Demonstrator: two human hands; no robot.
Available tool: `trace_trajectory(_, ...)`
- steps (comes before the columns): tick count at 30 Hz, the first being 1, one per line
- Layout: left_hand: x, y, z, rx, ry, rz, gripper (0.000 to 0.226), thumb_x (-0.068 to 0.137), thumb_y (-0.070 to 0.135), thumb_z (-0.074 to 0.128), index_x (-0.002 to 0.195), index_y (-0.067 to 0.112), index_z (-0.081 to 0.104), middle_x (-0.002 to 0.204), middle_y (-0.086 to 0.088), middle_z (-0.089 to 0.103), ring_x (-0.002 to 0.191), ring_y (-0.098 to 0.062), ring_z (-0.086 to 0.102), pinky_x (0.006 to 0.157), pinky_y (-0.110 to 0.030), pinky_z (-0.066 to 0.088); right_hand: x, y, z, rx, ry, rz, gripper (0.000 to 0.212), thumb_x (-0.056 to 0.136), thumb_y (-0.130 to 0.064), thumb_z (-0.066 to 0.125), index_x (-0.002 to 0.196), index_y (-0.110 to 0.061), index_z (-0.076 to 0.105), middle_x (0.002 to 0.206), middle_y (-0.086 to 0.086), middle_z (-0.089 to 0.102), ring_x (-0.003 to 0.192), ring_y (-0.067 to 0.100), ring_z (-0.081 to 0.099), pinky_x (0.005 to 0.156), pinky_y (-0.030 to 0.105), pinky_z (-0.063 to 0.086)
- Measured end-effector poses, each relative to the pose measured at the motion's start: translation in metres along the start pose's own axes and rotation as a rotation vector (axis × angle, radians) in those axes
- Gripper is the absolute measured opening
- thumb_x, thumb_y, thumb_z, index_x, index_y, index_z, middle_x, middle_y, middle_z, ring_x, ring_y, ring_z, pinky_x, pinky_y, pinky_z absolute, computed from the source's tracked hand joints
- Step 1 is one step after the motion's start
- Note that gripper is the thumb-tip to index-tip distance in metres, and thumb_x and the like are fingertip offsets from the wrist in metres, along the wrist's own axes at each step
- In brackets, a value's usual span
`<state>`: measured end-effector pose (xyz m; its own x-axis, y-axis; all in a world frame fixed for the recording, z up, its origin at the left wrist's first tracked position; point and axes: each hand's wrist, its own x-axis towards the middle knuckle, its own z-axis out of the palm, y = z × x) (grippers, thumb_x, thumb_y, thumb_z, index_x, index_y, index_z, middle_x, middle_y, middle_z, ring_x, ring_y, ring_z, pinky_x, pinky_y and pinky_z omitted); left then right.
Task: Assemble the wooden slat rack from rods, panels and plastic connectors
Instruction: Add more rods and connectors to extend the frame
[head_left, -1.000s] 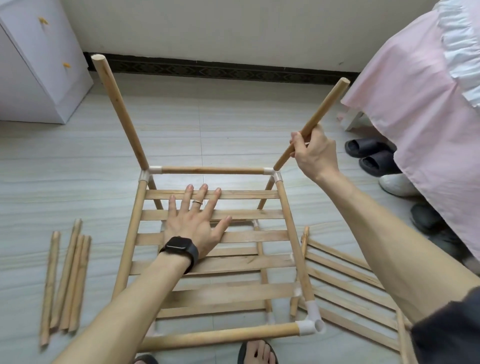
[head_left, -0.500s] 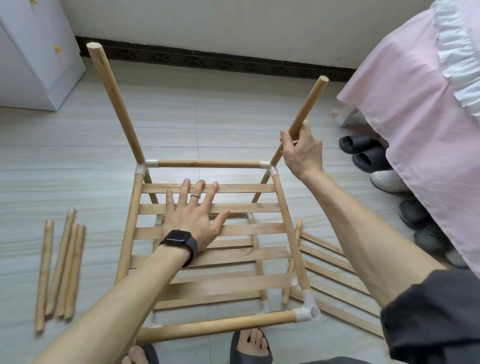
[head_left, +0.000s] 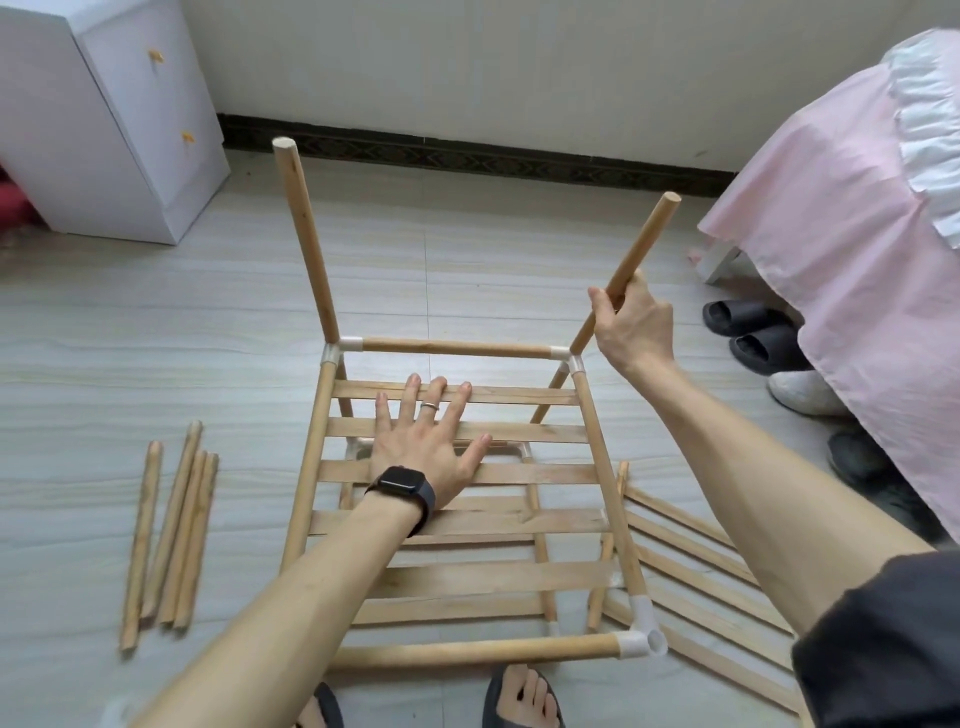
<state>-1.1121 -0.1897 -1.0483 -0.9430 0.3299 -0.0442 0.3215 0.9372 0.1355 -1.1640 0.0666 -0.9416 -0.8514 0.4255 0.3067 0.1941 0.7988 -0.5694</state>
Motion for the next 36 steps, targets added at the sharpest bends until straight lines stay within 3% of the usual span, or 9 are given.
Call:
trace_trajectory(3,0.001,0.001,-0.002,0.003,-0.012,-0.007,0.078,0.085,0.077,-0.005,0.155,0.043,-0.007,0.167,0.006,0.002,0.153,-0.024,-0.011,0.117,-0.058,-0.011,0.000,-0.002,0.000,-0.021,0.018,-0.006,0.034,0.103,-0.041,0.054,0.114,-0.009,0.056,0.076,0.001,0.063,0.073,0.028,0.066,0.071,0.042,0.055)
trace_trajectory(8,0.001,0.002,-0.006,-0.019,-0.061,0.005,0.076,0.086,0.076,-0.001,0.154,0.043,-0.010,0.167,0.006,-0.005,0.152,-0.025,-0.017,0.114,-0.058,-0.018,-0.006,-0.008,0.003,0.023,-0.002,0.100,0.032,0.105,-0.040,0.049,0.116,-0.010,0.051,0.081,0.009,0.065,0.081,0.035,0.067,0.076,0.050,0.056)
trace_trajectory(13,0.001,-0.015,-0.036,-0.191,-0.155,0.082,0.067,0.097,0.059,0.032,0.157,0.039,0.011,0.167,0.000,0.003,0.153,-0.021,-0.007,0.122,-0.048,-0.006,-0.034,-0.022,0.010,-0.029,-0.184,0.357,0.042,0.096,-0.032,0.058,0.131,-0.011,0.048,0.128,0.013,0.059,0.120,0.035,0.055,0.094,0.041,0.044)
trace_trajectory(17,-0.017,-0.072,-0.066,-0.275,0.156,0.039,0.058,0.094,0.044,0.049,0.150,0.032,0.036,0.154,0.001,0.039,0.144,-0.018,0.027,0.118,-0.036,0.019,-0.108,-0.054,0.039,0.001,-0.270,0.065,0.043,0.093,-0.035,0.060,0.129,-0.013,0.052,0.135,0.009,0.052,0.130,0.030,0.042,0.109,0.042,0.033)
trace_trajectory(21,-0.057,-0.161,-0.054,-0.461,0.323,-0.300,0.045,0.094,0.035,0.051,0.138,0.023,0.051,0.138,-0.003,0.054,0.128,-0.022,0.044,0.109,-0.036,0.036,-0.169,-0.104,0.074,-0.035,-0.439,-0.268,0.063,0.090,-0.066,0.044,0.140,-0.028,0.051,0.152,0.002,0.044,0.141,0.024,0.033,0.116,0.042,0.031)
trace_trajectory(25,-0.101,-0.231,-0.005,-0.431,0.025,-0.617,0.061,0.098,0.036,0.046,0.153,0.036,0.022,0.158,0.002,0.032,0.135,-0.030,0.041,0.111,-0.042,0.036,-0.207,-0.137,0.116,-0.220,-0.650,-0.486,0.069,0.088,-0.080,0.009,0.153,-0.058,0.009,0.170,-0.004,0.006,0.156,0.024,-0.003,0.124,0.051,0.007)
trace_trajectory(27,-0.119,-0.254,0.023,-0.412,-0.122,-0.697,0.059,0.096,0.038,0.047,0.151,0.036,0.026,0.154,-0.002,0.036,0.128,-0.031,0.047,0.105,-0.042,0.043,-0.214,-0.138,0.129,-0.290,-0.672,-0.511,0.066,0.087,-0.079,-0.001,0.151,-0.062,-0.003,0.171,-0.007,0.001,0.156,0.023,-0.009,0.124,0.054,-0.004)
trace_trajectory(32,-0.133,-0.271,0.083,-0.331,-0.401,-0.782,0.052,0.097,0.038,0.046,0.145,0.020,0.038,0.144,-0.011,0.042,0.127,-0.033,0.050,0.102,-0.043,0.046,-0.193,-0.141,0.142,-0.317,-0.660,-0.505,0.069,0.085,-0.078,0.000,0.152,-0.061,0.004,0.171,-0.010,0.004,0.157,0.020,-0.006,0.124,0.054,-0.005)
trace_trajectory(36,-0.129,-0.265,0.121,-0.206,-0.421,-0.810,0.043,0.098,0.038,0.047,0.135,0.015,0.044,0.140,-0.009,0.043,0.125,-0.031,0.052,0.096,-0.039,0.047,-0.188,-0.141,0.148,-0.276,-0.646,-0.521,0.066,0.089,-0.076,0.007,0.152,-0.058,0.011,0.170,-0.010,0.010,0.157,0.020,0.000,0.125,0.055,-0.002)
